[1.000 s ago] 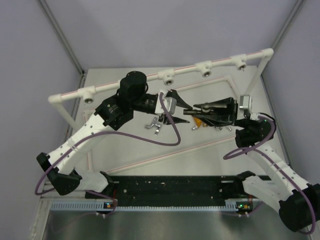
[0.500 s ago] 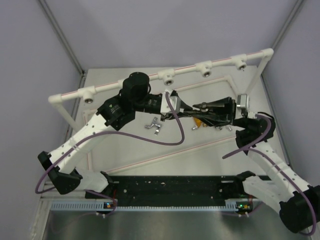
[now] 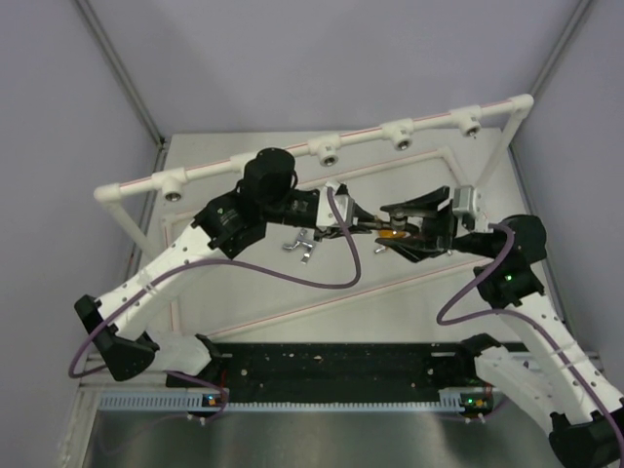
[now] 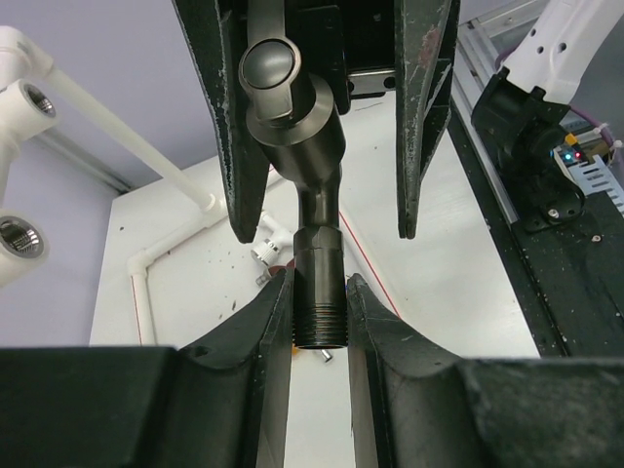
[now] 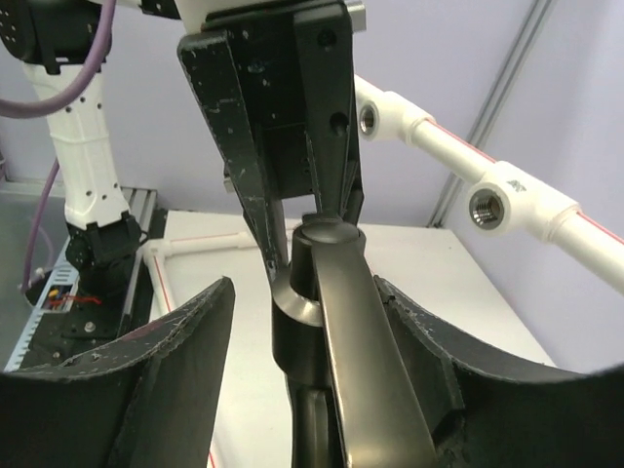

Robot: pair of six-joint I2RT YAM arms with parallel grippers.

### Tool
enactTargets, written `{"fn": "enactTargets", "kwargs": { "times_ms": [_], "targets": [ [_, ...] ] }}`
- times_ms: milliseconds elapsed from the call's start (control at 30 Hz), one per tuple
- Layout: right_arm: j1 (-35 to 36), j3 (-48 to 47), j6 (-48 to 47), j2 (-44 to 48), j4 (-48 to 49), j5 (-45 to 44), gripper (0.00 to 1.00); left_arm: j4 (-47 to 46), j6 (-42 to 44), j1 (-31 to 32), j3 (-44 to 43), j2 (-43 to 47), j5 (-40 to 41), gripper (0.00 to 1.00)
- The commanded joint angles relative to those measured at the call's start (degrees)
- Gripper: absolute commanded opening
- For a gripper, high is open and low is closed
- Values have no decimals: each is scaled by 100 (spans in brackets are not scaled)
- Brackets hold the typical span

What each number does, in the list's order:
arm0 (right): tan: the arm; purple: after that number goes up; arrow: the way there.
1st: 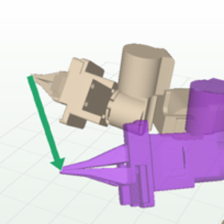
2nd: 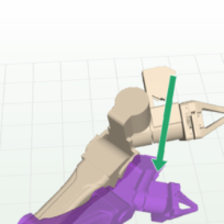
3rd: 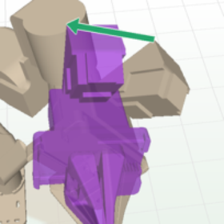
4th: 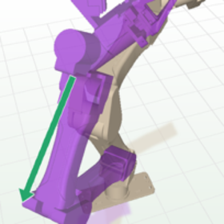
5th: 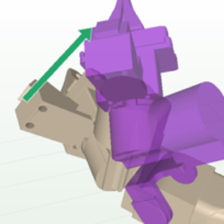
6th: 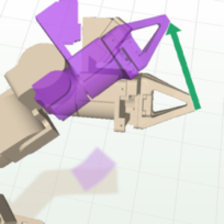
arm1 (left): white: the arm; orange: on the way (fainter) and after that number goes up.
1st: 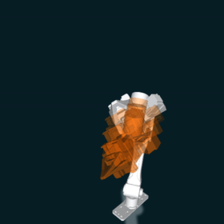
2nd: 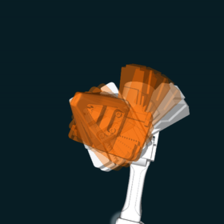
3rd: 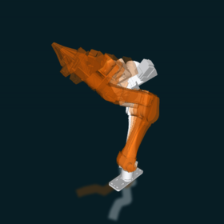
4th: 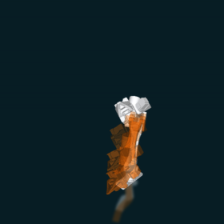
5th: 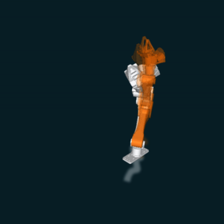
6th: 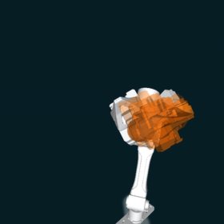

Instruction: Install the water faucets

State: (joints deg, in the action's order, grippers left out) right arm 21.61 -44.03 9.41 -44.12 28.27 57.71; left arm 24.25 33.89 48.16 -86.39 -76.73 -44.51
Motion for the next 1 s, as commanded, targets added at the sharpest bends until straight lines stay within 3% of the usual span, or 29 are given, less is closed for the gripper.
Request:
{"fn": "enactTargets", "kwargs": {
  "times_ms": [0, 233, 633, 967],
  "targets": [
    [45, 8, -308, 79, -271, 38, 59, -789, -198, 18, 148, 422, -172, 0],
    [45, 378, -211, 114, 231, -182, 61, -1186, -409, 18, 360, 668, -347, 0],
    [45, 290, 245, 70, 873, -32, 61, -887, -313, 18, 202, 457, -321, 0],
    [45, 167, 588, -62, 1198, 65, 49, -764, -242, 27, 131, 396, -304, 0]
  ]
}}
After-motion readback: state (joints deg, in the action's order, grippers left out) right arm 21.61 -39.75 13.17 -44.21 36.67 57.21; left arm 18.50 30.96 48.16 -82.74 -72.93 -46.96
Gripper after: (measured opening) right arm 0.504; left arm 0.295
